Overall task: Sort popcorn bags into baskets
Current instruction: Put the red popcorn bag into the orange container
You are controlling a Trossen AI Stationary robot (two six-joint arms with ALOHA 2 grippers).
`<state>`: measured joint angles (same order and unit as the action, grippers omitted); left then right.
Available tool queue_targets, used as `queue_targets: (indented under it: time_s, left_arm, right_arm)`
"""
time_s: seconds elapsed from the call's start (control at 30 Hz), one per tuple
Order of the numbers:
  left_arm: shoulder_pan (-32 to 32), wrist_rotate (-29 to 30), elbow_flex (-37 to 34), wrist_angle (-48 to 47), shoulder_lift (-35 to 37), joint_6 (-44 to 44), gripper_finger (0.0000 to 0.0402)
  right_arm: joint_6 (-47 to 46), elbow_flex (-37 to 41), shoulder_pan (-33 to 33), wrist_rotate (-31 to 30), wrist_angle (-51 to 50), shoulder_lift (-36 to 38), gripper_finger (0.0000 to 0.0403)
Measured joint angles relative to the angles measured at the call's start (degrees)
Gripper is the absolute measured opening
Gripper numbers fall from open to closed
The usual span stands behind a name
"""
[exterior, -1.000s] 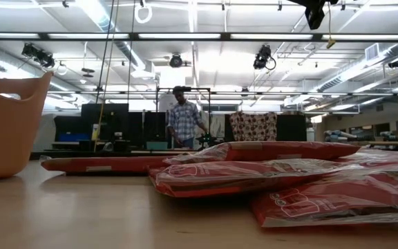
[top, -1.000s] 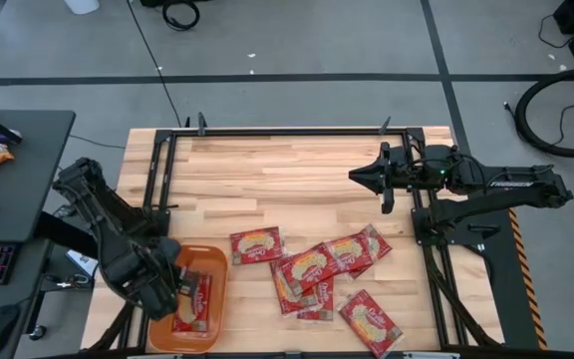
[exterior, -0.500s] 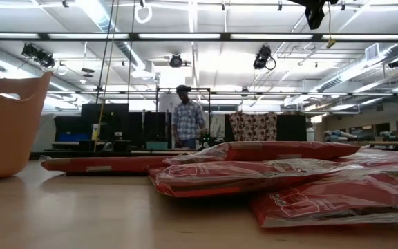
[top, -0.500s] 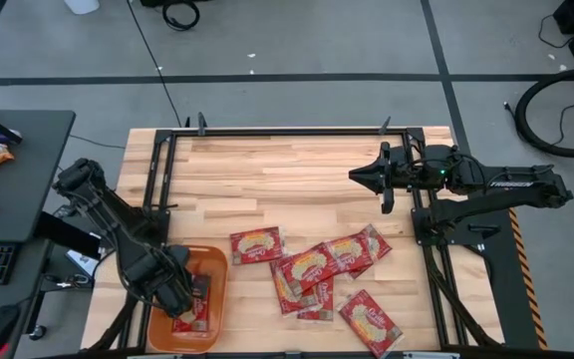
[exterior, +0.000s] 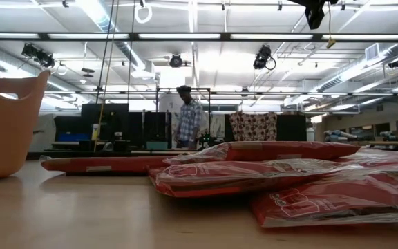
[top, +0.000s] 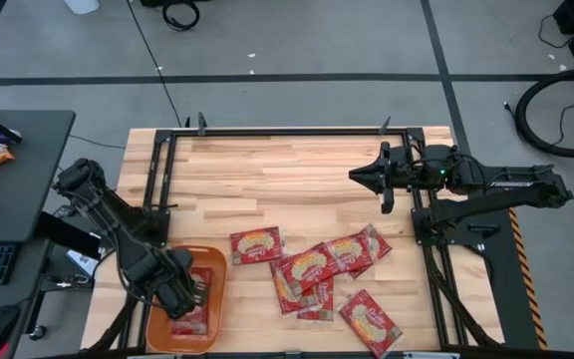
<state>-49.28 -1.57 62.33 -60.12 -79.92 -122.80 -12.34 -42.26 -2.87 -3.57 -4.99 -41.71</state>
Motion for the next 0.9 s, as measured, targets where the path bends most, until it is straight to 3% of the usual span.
queue_targets:
  time_s: [0.1, 0.17, 0.3, 0.37, 0.73, 0.9]
  left_arm:
    - [0.7, 0.4, 0.3, 1.8, 0.1, 1.0, 0.0121]
    - [1.6, 4.3, 1.5, 3.9, 0.2, 4.6, 0.0132]
    - [4.8, 16.0, 3.3, 11.6, 0.5, 19.5, 0.0132]
    - [7.0, 18.9, 3.4, 15.4, 0.5, 28.8, 0.0127]
    - [21.7, 18.5, 3.4, 19.8, -3.8, 64.1, 0.0121]
    - [26.5, 16.8, 3.4, 19.7, -9.1, 74.6, 0.0133]
  right_arm:
    - [0.1, 0.0, 0.0, 0.0, 0.0, 0.0, 0.0050]
    - [0.1, 0.0, 0.0, 0.0, 0.0, 0.0, 0.0050]
    - [0.5, 0.0, 0.0, -0.1, 0.0, 0.0, 0.0050]
    - [0.5, 0.0, 0.0, -0.7, 0.2, 0.0, 0.0050]
    - [-1.0, 0.0, 0.0, -1.3, 0.3, 0.0, 0.0050]
    - [-1.0, 0.0, 0.0, -1.5, 0.2, 0.0, 0.0050]
